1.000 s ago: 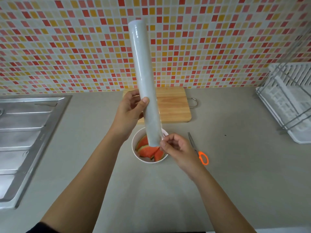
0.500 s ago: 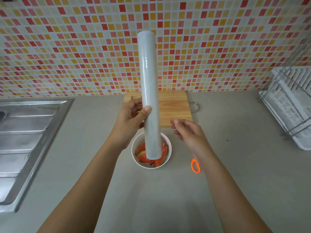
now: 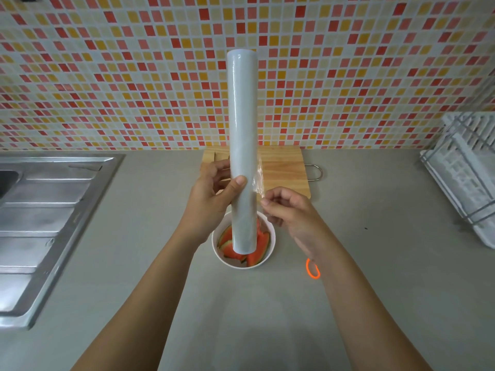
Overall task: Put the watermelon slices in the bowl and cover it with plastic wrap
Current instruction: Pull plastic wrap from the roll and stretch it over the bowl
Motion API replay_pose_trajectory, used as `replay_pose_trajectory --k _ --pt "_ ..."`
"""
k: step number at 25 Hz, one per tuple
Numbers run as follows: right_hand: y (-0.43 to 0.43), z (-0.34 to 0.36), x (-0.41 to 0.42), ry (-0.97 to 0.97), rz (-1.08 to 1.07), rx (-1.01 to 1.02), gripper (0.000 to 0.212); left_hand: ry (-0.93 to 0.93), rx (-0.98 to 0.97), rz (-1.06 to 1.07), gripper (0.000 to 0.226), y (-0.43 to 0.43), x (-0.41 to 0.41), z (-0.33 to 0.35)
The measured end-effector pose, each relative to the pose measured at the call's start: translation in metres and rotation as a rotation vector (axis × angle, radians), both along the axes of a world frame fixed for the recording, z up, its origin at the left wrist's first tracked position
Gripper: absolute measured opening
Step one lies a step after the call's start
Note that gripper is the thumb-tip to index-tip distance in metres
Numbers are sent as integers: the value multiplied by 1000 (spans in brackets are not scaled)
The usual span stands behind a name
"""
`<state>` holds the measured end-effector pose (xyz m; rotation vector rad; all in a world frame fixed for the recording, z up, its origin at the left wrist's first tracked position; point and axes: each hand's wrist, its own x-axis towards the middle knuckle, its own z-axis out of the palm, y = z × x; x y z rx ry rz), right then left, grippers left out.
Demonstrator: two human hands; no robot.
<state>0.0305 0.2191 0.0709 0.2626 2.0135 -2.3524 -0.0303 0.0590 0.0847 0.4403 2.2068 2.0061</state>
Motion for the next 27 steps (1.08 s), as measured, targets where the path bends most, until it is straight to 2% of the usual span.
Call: replay_pose_trajectory --k 2,4,6,8,12,14,17,20,21,23,25,27 --pt "4 1 -2 -20 -115 -14 2 14 -11 -5 34 0 3 0" --pt "7 3 -5 -12 -166 -44 10 30 -13 -30 31 0 7 0" --pt "4 8 -11 27 -150 -55 11 43 -10 -52 30 1 10 0" --pt "1 13 -14 62 -147 -61 2 56 -4 -63 30 1 12 -1" --pt "0 15 -10 142 -42 -243 8 58 -10 -40 32 -1 16 -4" --pt "0 15 -8 133 -87 -285 4 39 -13 -43 33 -3 18 -7" --pt "3 18 -16 86 -192 -250 18 24 -24 -63 30 -4 21 -10" --pt "0 26 -22 124 -178 -105 4 67 -41 -63 28 -3 24 -12" --pt "0 29 -22 137 -171 -116 3 69 -44 -62 29 -3 24 -12" --pt "4 34 -20 151 -101 -225 13 46 -45 -69 31 -4 25 -14" --pt "10 37 -19 149 -77 -371 9 8 -38 -72 35 -9 26 -20" --pt "12 35 -18 94 -134 -315 3 -9 -26 -78 36 -12 29 -26"
